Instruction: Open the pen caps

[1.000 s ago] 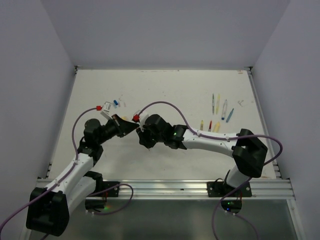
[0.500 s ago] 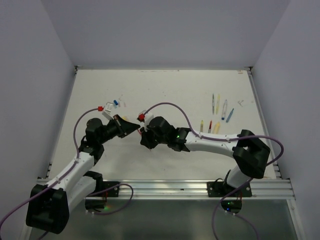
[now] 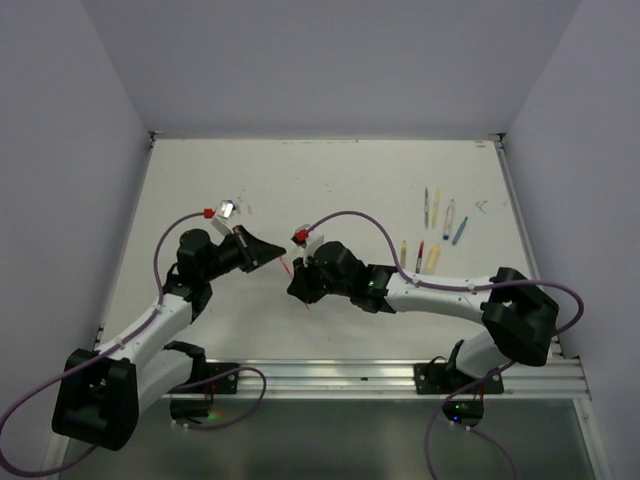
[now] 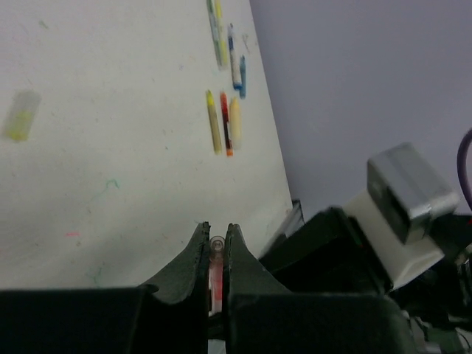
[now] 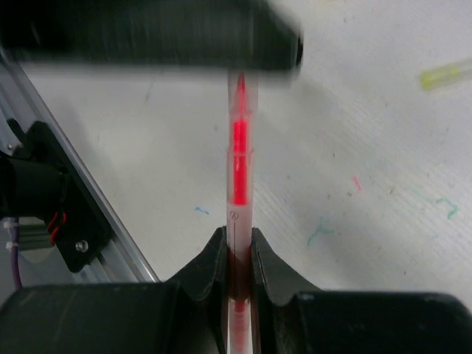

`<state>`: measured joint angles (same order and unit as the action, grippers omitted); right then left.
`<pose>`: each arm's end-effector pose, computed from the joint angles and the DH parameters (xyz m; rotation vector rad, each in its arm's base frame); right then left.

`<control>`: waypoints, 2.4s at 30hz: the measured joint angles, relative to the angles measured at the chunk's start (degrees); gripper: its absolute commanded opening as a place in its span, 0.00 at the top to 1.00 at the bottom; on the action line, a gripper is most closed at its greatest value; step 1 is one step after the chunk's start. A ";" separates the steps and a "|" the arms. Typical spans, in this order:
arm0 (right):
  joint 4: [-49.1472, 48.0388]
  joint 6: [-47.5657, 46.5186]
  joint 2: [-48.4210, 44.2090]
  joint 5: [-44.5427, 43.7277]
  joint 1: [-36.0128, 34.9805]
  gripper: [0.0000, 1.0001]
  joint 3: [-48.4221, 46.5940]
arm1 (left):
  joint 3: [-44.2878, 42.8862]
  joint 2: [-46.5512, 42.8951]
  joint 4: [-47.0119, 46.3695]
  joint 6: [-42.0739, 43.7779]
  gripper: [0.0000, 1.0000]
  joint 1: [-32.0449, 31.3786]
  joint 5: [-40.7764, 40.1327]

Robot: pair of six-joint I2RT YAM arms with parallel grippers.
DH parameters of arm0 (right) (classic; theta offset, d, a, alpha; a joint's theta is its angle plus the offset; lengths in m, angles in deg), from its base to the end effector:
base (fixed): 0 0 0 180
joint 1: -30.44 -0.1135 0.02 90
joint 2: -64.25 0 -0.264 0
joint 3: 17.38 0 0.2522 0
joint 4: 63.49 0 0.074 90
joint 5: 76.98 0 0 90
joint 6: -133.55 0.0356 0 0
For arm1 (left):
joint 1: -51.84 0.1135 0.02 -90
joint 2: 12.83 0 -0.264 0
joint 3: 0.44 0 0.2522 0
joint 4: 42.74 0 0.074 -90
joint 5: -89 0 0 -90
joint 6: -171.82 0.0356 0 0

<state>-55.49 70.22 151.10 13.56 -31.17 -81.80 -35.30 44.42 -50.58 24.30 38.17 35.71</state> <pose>0.1581 0.2932 0.2254 -0.6795 2.1388 0.9021 0.1987 -0.0702 0.2137 -0.2660 2.0124 -1.4157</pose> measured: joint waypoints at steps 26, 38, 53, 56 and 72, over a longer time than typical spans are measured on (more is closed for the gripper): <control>26.25 -0.70 -23.30 -4.00 32.57 1.00 5.40 | -7.34 -0.50 17.99 15.58 1.00 9.84 -23.43; 30.86 -3.37 -19.71 -4.11 61.96 1.00 5.33 | -6.21 11.39 18.45 20.39 1.00 16.65 -23.19; 26.53 -1.97 -6.95 -7.43 62.86 1.00 10.16 | -5.40 26.05 7.10 20.90 1.00 19.93 -15.26; 25.77 -1.88 -6.60 -7.56 62.97 1.00 10.38 | -5.64 28.59 5.22 20.70 1.00 20.04 -13.64; 21.64 -1.77 -2.54 -6.80 63.17 0.83 9.84 | -6.80 31.36 1.31 20.50 0.60 22.03 -11.15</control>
<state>-33.85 68.45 148.56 6.76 32.00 -71.96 -42.10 75.79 -49.27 44.80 60.20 24.56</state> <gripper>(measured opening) 0.152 0.357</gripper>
